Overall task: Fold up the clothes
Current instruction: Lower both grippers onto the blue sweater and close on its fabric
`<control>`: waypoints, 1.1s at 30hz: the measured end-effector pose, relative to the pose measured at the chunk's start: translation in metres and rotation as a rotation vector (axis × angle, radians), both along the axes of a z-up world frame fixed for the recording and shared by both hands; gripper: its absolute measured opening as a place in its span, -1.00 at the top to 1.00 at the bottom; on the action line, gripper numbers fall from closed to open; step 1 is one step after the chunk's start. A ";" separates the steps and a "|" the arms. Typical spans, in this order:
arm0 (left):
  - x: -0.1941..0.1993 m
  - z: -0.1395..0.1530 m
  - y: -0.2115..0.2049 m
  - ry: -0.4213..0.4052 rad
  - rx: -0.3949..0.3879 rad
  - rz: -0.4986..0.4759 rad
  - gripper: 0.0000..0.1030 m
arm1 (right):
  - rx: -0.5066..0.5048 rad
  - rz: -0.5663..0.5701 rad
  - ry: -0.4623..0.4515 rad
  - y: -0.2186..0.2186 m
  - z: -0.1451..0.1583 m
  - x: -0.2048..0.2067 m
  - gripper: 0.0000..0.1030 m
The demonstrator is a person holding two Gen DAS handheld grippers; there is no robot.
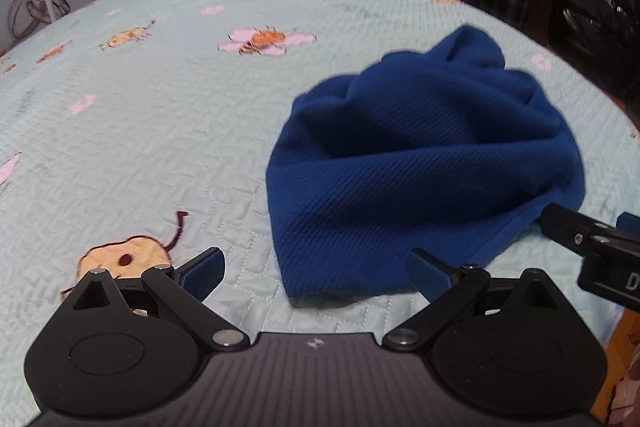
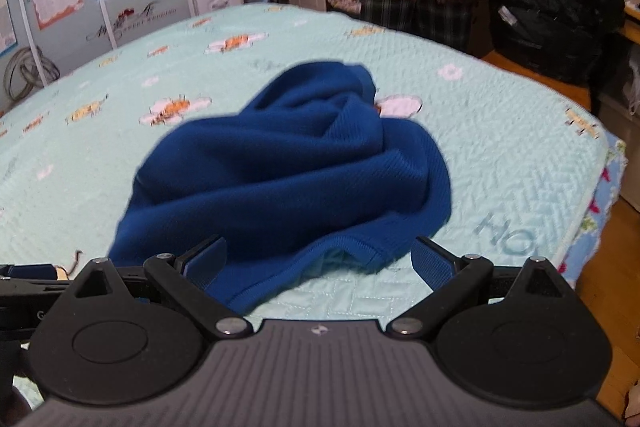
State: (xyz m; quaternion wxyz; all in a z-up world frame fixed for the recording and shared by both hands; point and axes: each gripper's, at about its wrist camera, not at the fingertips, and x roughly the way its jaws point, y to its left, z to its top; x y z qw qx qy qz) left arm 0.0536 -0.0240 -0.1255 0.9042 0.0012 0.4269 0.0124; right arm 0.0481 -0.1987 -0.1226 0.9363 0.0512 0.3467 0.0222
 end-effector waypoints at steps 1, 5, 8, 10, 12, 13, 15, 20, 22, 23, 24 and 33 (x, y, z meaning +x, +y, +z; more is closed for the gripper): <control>0.005 -0.005 0.000 0.004 0.004 -0.004 -0.95 | 0.010 0.010 0.005 -0.001 -0.004 0.005 -0.91; 0.025 -0.013 0.001 -0.032 0.035 -0.007 -0.95 | 0.103 0.038 0.015 -0.013 -0.017 0.031 -0.91; 0.043 -0.015 0.001 -0.065 0.049 -0.016 -0.95 | 0.210 0.028 -0.001 -0.026 -0.023 0.054 -0.91; 0.058 -0.019 -0.001 -0.057 0.043 -0.028 -0.96 | 0.238 0.007 0.005 -0.031 -0.030 0.073 -0.91; 0.070 -0.028 -0.005 -0.046 0.038 -0.037 -1.00 | 0.232 -0.009 0.018 -0.032 -0.038 0.091 -0.91; 0.073 -0.033 -0.006 -0.047 0.039 -0.039 -1.00 | 0.237 -0.010 0.028 -0.031 -0.043 0.100 -0.91; 0.076 -0.044 -0.006 -0.060 0.012 -0.027 -1.00 | 0.269 -0.011 0.062 -0.032 -0.057 0.112 -1.00; 0.057 -0.060 0.001 -0.188 -0.078 0.007 -1.00 | 0.251 -0.014 -0.055 -0.025 -0.075 0.095 -1.00; 0.052 -0.061 -0.002 -0.212 -0.071 0.010 -1.00 | 0.230 -0.014 -0.093 -0.021 -0.078 0.088 -0.98; 0.052 -0.059 -0.002 -0.207 -0.071 0.010 -1.00 | 0.228 -0.016 -0.105 -0.021 -0.078 0.086 -0.91; 0.053 -0.058 -0.003 -0.200 -0.071 0.007 -1.00 | 0.225 -0.019 -0.116 -0.020 -0.078 0.084 -0.73; 0.046 -0.034 -0.024 -0.270 -0.099 -0.154 0.23 | 0.303 0.021 -0.172 -0.030 -0.070 0.069 0.38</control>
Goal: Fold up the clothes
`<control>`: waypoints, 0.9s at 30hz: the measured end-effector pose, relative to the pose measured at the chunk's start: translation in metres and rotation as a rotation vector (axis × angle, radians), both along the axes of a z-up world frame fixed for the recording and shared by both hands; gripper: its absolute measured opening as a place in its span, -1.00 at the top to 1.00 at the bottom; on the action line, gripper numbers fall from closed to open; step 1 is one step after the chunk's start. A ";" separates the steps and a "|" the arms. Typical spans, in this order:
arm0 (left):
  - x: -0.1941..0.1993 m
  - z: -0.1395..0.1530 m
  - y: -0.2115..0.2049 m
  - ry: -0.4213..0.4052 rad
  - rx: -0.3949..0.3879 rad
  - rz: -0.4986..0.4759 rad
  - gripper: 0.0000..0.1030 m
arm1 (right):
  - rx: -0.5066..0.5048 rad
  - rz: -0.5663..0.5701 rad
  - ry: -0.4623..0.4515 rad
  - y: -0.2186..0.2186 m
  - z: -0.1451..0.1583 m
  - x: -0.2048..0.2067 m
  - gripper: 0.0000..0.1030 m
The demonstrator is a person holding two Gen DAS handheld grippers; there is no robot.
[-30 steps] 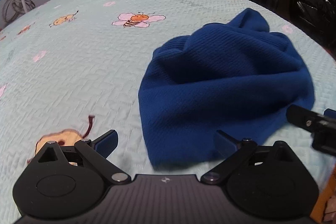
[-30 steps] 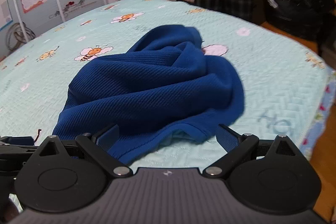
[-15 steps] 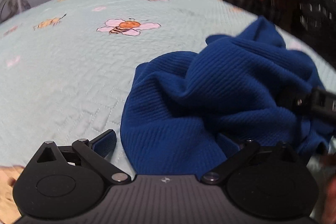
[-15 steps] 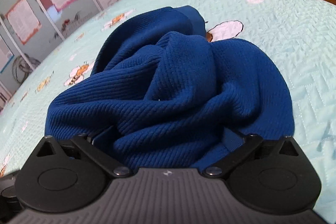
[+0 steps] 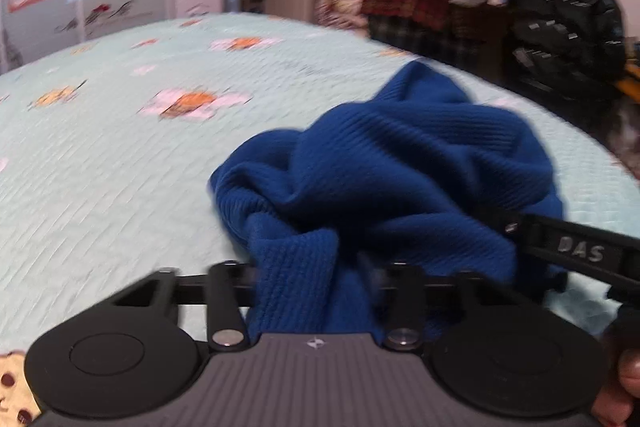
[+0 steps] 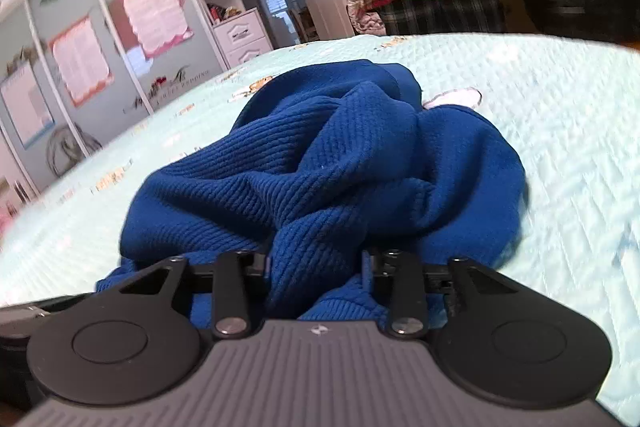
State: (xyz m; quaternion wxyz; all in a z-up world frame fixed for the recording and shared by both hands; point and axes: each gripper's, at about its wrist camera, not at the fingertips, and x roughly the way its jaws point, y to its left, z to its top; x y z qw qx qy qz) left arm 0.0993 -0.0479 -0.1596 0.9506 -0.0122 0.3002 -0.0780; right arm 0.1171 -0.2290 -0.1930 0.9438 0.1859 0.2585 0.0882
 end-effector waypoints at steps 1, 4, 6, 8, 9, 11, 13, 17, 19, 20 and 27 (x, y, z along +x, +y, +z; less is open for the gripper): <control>-0.001 0.001 -0.001 -0.012 -0.008 -0.010 0.23 | 0.011 -0.007 -0.002 -0.002 0.000 -0.003 0.39; 0.004 -0.006 -0.002 0.006 -0.017 0.054 -0.31 | 0.023 -0.027 0.014 -0.005 -0.005 -0.001 0.22; 0.008 -0.014 0.001 0.031 -0.029 0.148 -0.77 | 0.025 -0.025 0.035 -0.005 -0.009 0.004 -0.07; 0.010 -0.016 0.005 0.050 -0.064 0.166 -0.78 | 0.030 -0.015 0.042 -0.006 -0.010 0.006 -0.08; 0.010 -0.013 0.005 0.054 -0.082 0.120 -0.43 | 0.031 -0.010 0.045 -0.006 -0.009 0.005 0.05; 0.008 -0.003 0.005 0.056 -0.108 0.032 0.44 | 0.041 -0.004 0.047 -0.007 -0.005 0.000 0.31; -0.004 0.010 0.002 0.009 -0.087 0.018 0.55 | 0.063 -0.003 0.046 -0.008 0.001 -0.009 0.42; -0.047 0.042 0.011 -0.084 -0.115 0.003 0.58 | 0.114 0.034 0.004 -0.008 0.025 -0.038 0.48; -0.073 0.059 0.020 -0.137 -0.109 0.015 0.58 | 0.135 0.069 -0.024 -0.005 0.042 -0.055 0.49; -0.086 0.068 0.024 -0.163 -0.105 0.022 0.58 | 0.143 0.092 -0.035 -0.002 0.050 -0.064 0.49; -0.178 0.132 0.055 -0.315 -0.054 0.078 0.58 | 0.186 0.285 -0.123 0.039 0.113 -0.136 0.49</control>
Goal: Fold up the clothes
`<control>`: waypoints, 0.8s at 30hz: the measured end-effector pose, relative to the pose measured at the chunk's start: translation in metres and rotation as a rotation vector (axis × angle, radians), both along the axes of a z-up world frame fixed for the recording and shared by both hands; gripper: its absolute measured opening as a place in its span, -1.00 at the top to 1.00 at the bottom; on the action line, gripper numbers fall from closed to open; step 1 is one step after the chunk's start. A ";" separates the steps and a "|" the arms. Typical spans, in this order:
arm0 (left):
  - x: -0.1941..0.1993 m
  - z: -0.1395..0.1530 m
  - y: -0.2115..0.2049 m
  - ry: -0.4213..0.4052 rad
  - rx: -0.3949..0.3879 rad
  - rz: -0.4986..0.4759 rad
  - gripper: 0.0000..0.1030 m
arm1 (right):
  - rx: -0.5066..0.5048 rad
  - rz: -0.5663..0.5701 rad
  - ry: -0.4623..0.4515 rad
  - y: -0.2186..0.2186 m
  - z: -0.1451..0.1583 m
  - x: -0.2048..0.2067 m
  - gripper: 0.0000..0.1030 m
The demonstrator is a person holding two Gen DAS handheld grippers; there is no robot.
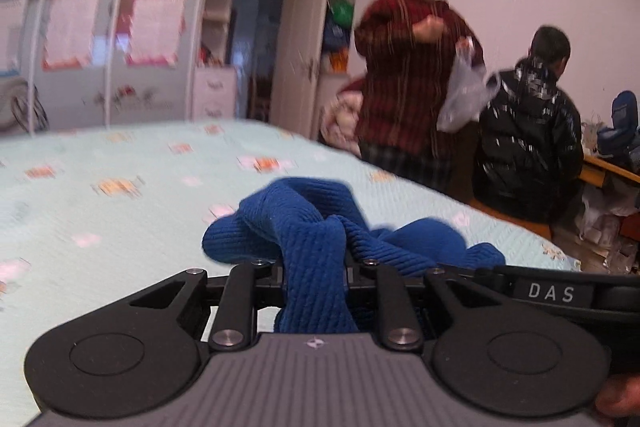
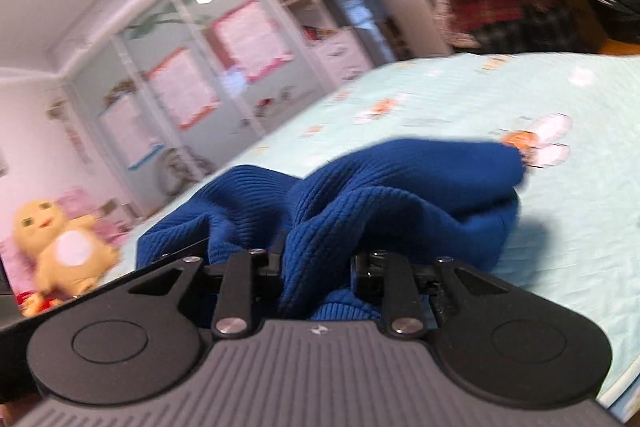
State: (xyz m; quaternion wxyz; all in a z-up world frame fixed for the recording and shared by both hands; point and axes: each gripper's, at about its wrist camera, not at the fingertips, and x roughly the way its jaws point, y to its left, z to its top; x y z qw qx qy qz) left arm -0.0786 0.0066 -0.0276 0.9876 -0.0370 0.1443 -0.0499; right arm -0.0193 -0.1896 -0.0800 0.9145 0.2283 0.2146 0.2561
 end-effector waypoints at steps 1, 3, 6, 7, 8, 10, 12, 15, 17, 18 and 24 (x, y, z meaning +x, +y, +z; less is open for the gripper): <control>-0.013 0.008 0.005 -0.017 0.006 0.016 0.58 | 0.004 0.030 -0.016 0.008 0.010 -0.009 0.49; -0.037 0.022 0.016 -0.046 0.016 0.051 0.58 | 0.006 0.085 -0.048 0.022 0.028 -0.029 0.49; -0.075 0.037 0.036 -0.067 0.033 0.115 0.58 | 0.006 0.177 -0.084 0.047 0.051 -0.056 0.49; -0.089 0.041 0.044 -0.076 0.041 0.144 0.58 | 0.000 0.206 -0.097 0.057 0.058 -0.065 0.49; -0.101 0.045 0.051 -0.090 0.051 0.165 0.58 | -0.006 0.234 -0.110 0.066 0.065 -0.074 0.49; -0.129 0.055 0.065 -0.117 0.068 0.206 0.58 | -0.011 0.289 -0.138 0.085 0.079 -0.090 0.49; -0.153 0.065 0.078 -0.139 0.069 0.236 0.58 | -0.010 0.338 -0.167 0.102 0.093 -0.105 0.49; -0.178 0.081 0.092 -0.168 0.087 0.283 0.58 | 0.006 0.416 -0.203 0.126 0.113 -0.125 0.49; -0.191 0.091 0.101 -0.187 0.092 0.325 0.58 | 0.023 0.470 -0.223 0.142 0.127 -0.138 0.49; -0.197 0.096 0.107 -0.194 0.093 0.348 0.58 | 0.027 0.492 -0.227 0.149 0.131 -0.141 0.49; -0.211 0.100 0.148 -0.139 0.085 0.493 0.33 | 0.034 0.600 -0.227 0.192 0.147 -0.150 0.49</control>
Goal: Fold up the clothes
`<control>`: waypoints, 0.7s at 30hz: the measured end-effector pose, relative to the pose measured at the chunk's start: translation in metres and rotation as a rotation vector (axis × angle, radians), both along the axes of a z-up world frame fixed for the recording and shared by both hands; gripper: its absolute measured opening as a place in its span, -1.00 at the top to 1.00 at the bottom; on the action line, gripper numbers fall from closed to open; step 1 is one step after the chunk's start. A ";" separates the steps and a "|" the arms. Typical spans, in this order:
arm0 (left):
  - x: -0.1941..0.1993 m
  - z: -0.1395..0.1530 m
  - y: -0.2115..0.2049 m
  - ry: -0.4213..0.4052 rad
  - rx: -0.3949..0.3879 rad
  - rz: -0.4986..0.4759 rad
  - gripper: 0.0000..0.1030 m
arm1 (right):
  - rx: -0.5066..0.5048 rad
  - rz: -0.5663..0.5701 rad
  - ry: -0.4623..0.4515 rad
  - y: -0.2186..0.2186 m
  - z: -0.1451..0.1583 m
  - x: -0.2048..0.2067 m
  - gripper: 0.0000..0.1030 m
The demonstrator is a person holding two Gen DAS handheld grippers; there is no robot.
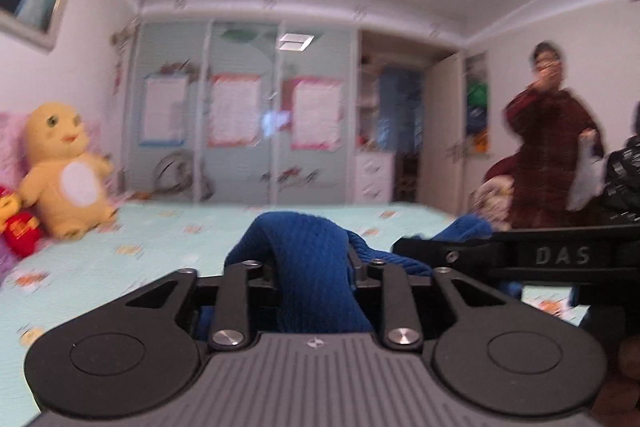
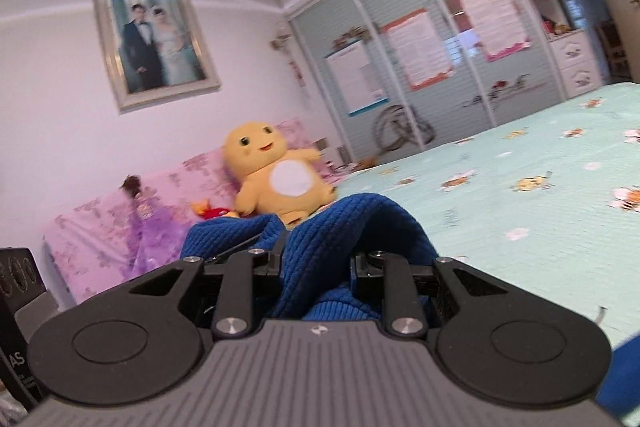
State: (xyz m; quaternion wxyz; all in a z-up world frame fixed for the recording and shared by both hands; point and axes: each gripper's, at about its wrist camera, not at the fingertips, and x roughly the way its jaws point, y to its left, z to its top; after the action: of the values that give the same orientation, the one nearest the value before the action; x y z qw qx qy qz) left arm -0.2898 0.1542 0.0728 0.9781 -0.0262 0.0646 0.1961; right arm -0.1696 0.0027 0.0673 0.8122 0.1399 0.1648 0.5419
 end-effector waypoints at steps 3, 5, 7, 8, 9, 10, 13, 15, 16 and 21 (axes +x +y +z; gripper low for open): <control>0.004 -0.023 0.022 0.124 -0.073 0.076 -0.13 | -0.088 -0.017 0.057 0.020 -0.020 0.010 0.32; 0.001 -0.044 0.033 0.184 -0.125 0.113 -0.30 | -0.169 -0.044 0.131 0.025 -0.041 0.018 0.25; -0.011 -0.066 0.043 0.237 -0.170 0.124 -0.42 | -0.219 -0.057 0.222 0.018 -0.062 0.024 0.22; -0.015 -0.076 0.047 0.263 -0.195 0.124 -0.42 | -0.229 -0.063 0.254 0.011 -0.072 0.025 0.12; -0.021 -0.085 0.052 0.284 -0.222 0.127 -0.43 | -0.233 -0.069 0.279 0.003 -0.080 0.025 -0.01; -0.026 -0.093 0.056 0.306 -0.248 0.131 -0.43 | -0.237 -0.076 0.304 -0.005 -0.089 0.025 -0.05; -0.034 -0.118 0.069 0.351 -0.330 0.134 -0.43 | -0.251 -0.109 0.395 -0.029 -0.112 0.028 -0.07; -0.041 -0.126 0.069 0.359 -0.353 0.138 -0.44 | -0.262 -0.123 0.431 -0.035 -0.124 0.027 -0.08; -0.042 -0.128 0.067 0.357 -0.353 0.133 -0.44 | -0.272 -0.126 0.439 -0.034 -0.129 0.026 -0.09; -0.039 -0.129 0.057 0.350 -0.322 0.104 -0.55 | -0.294 -0.111 0.485 -0.013 -0.145 0.027 -0.29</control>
State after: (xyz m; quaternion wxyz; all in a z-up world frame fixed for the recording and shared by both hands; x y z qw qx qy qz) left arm -0.3291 0.2116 -0.0558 0.9237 -0.1510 0.2621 0.2351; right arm -0.1425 -0.0103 -0.0774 0.7891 0.1550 0.4232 0.4174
